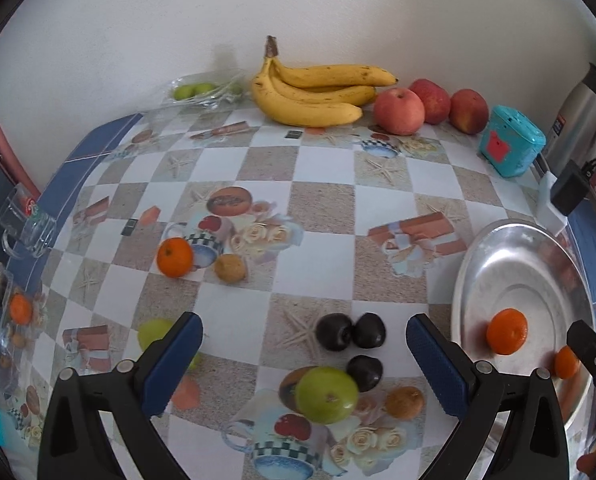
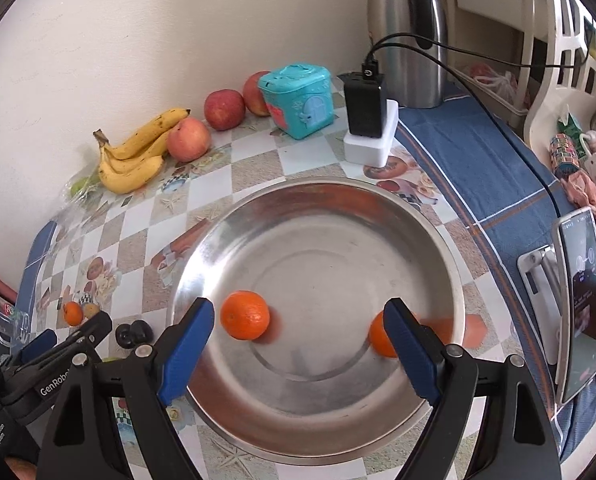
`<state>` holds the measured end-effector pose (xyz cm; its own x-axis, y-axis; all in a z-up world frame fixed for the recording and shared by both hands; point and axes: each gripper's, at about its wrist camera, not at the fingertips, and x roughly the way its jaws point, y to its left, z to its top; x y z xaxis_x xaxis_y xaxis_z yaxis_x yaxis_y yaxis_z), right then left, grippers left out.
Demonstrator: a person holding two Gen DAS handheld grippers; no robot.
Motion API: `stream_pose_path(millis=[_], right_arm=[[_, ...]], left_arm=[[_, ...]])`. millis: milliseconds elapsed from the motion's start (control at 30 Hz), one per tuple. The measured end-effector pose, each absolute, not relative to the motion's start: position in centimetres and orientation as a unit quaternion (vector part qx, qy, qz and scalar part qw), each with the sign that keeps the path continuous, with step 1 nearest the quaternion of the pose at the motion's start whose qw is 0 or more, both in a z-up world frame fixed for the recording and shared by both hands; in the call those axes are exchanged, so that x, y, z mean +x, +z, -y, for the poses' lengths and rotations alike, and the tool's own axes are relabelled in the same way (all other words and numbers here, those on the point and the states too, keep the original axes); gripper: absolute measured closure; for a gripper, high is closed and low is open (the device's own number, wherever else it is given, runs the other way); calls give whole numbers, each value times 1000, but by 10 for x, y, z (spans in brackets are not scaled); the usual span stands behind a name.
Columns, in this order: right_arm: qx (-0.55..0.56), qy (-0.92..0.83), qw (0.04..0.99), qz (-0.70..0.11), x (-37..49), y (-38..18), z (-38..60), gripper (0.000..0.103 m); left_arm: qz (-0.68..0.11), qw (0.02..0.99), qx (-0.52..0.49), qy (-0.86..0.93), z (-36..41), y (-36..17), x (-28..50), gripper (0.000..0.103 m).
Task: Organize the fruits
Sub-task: 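Move the left tool to the green pear while the right tool reaches the green apple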
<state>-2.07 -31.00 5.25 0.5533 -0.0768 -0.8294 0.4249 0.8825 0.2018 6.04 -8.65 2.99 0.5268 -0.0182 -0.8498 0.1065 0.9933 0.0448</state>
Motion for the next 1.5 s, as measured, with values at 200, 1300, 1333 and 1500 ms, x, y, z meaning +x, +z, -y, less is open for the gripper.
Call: stream_pose_path(millis=[200,1300,1333,1500], right_arm=[[176,-144,859,-459,-16,48,302,16],[129,-62,883,-446,25,63,184,16],[131,-58,881,-450,27,62,179,16],[129,-50,874,-466,33,56,158,16]], left_arm=[[-483,874,35,-39,70,34,61,0],[-473,877,-48,-61,-25,59,79,9],[-475,876,-51,-61,-27,58,79,11],[-492,867,-61,-57,-38,50,83,14]])
